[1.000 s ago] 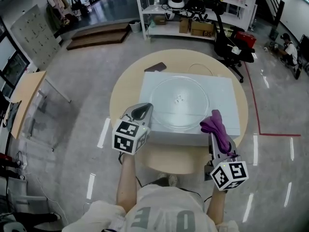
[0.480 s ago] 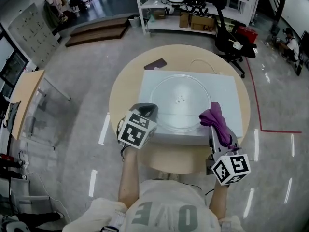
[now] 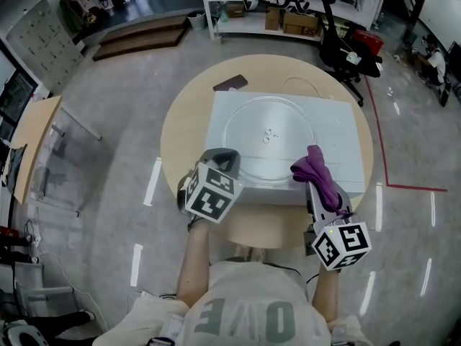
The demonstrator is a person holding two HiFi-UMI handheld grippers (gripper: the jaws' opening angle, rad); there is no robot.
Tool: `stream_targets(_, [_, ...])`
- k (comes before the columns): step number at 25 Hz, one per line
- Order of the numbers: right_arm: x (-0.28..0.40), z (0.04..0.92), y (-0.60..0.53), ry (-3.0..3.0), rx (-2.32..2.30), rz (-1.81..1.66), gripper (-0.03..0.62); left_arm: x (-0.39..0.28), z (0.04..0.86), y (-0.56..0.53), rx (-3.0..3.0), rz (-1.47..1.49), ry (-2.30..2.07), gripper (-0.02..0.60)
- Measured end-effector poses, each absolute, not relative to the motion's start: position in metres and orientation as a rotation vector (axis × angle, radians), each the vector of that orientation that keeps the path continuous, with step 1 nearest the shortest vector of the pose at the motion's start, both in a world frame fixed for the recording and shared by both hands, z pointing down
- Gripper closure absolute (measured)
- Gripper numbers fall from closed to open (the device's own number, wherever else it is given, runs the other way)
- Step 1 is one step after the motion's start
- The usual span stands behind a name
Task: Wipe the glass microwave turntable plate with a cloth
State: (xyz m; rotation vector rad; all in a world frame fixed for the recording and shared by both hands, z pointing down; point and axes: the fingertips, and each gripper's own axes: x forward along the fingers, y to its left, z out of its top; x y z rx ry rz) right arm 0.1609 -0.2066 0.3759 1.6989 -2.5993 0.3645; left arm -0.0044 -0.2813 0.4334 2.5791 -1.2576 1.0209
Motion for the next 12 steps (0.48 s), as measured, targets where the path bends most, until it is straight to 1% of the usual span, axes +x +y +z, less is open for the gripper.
stream_targets(6, [0.154,0.372,-0.204,-2.613,1.661,0.336,0.546,-0.001,0.432,-0.265,2.553,0.992,-1.179,0.583])
stream_targets(12, [0.141,0.377,-0.193,-2.610,1.632,0.363,0.546,-0.007,0.434,-0.251,2.517,0.884,-1.274,0.581])
